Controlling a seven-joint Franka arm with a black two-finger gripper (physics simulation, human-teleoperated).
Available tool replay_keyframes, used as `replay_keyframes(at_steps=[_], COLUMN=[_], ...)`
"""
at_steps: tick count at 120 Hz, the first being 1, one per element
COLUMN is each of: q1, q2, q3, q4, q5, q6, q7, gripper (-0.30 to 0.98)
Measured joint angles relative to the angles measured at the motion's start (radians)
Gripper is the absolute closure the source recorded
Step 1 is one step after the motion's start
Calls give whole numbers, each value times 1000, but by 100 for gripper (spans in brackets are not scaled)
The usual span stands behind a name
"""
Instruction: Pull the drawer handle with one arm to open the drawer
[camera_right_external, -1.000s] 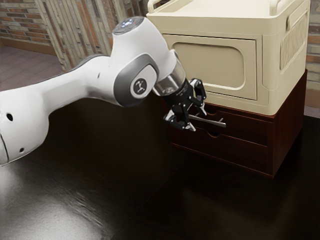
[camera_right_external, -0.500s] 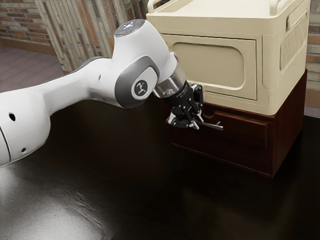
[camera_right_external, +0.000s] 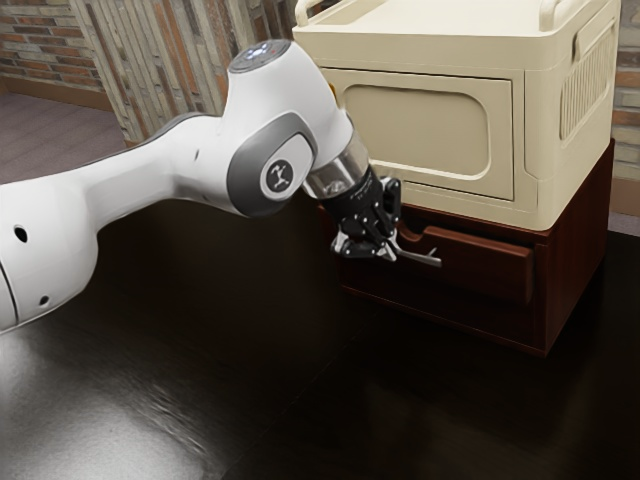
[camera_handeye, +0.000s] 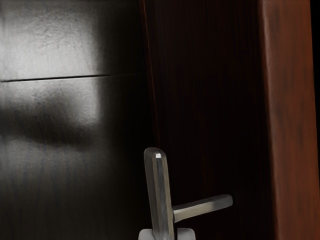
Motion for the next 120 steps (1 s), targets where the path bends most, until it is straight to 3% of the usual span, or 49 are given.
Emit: replay_keyframes(at_steps=[120], q1=[1], q2=[-183], q3=[-9], q4=[-242], q5=[-4], q6=[28], q7=[-9], gripper=[79])
